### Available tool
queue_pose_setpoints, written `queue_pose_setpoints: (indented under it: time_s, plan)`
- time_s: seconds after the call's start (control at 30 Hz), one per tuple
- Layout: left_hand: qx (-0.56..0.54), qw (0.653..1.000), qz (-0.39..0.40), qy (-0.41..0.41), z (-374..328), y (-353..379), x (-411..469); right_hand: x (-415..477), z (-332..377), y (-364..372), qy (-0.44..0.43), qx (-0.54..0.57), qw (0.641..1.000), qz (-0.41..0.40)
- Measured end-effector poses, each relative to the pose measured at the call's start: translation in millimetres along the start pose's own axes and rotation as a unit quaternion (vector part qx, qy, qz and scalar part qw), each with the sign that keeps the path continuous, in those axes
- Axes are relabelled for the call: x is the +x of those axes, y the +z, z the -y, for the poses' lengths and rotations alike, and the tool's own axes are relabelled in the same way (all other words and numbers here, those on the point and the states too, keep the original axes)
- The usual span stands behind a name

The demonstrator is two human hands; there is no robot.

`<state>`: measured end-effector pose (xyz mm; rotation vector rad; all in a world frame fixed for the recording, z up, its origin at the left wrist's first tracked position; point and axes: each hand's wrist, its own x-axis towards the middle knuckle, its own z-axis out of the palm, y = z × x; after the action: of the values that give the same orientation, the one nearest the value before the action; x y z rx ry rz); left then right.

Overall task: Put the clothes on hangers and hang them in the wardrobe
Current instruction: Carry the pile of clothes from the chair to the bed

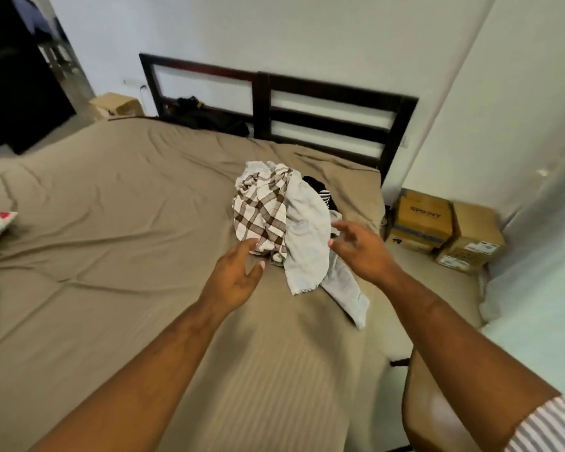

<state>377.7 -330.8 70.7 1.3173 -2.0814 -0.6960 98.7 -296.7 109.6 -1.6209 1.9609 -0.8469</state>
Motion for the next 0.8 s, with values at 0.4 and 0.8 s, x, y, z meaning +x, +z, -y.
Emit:
queue_pose_setpoints:
  time_s: [0.4,0.8]
  plan:
    - [-0.127,0.985,0.117,-0.005,-33.9,-20.9,-128.4,-274.0,13.7,-42.6,0.122,0.012,0.992,-0.025]
    - [-0.129,0.897,0.416,0.076,-144.9,99.1,-300.7,-586.0,-47.3,-24.0,0.358,0.097,0.908,-0.193]
